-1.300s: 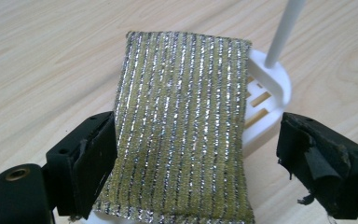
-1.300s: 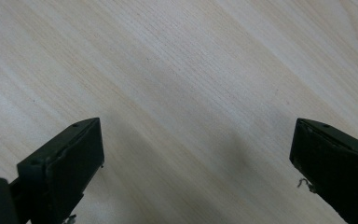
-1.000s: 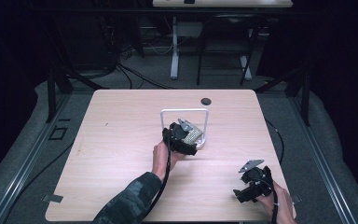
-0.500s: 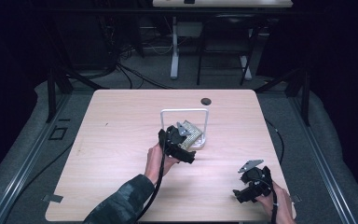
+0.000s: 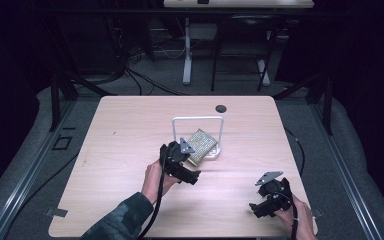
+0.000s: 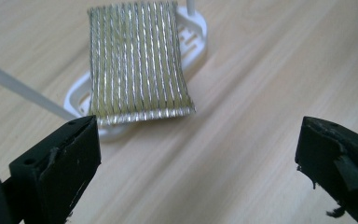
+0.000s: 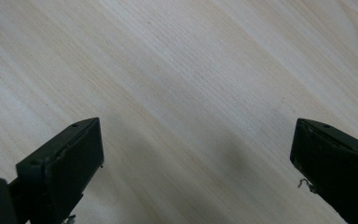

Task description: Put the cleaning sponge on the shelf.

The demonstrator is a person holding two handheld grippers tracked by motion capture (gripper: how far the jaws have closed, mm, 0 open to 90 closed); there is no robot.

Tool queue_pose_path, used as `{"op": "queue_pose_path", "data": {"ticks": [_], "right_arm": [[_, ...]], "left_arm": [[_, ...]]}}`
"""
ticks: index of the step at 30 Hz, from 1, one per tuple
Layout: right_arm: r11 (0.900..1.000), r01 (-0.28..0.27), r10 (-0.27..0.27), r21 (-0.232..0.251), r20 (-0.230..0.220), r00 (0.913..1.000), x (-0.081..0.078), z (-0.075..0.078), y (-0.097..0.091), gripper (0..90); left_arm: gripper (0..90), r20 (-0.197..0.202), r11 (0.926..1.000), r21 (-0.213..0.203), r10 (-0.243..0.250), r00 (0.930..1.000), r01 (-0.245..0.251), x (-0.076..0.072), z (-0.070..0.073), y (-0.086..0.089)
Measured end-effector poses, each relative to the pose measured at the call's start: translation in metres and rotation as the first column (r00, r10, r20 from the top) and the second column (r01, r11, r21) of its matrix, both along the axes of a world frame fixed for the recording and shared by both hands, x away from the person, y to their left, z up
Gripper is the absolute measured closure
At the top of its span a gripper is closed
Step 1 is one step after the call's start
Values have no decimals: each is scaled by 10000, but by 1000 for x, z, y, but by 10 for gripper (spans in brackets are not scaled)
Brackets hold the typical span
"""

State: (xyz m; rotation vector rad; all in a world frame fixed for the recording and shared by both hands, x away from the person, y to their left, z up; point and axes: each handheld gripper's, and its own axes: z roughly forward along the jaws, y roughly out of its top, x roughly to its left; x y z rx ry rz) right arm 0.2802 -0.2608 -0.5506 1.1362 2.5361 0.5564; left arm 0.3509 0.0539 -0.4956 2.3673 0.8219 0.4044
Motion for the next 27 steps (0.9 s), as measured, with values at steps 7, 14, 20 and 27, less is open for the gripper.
{"op": "queue_pose_path", "data": {"ticks": [7,14,20,27], "right_arm": [[9998,-121,121,-150,10,9999,0,0,1,20],[9992,-257,259,-322,54,9996,-1,1,3,22],[9987,-409,412,-300,88,9991,-2,0,5,22],[9980,-487,488,-394,24,9988,-2,-1,7,22]], "left_arm": [[0,-122,9999,4,124,9998,-124,-13,3,26],[0,243,9982,181,573,9981,-577,-25,1,54],[0,-1,9938,25,1109,9938,-1109,-30,-5,82],[0,-371,9846,-65,1745,9840,-1748,-45,-16,116]]}}
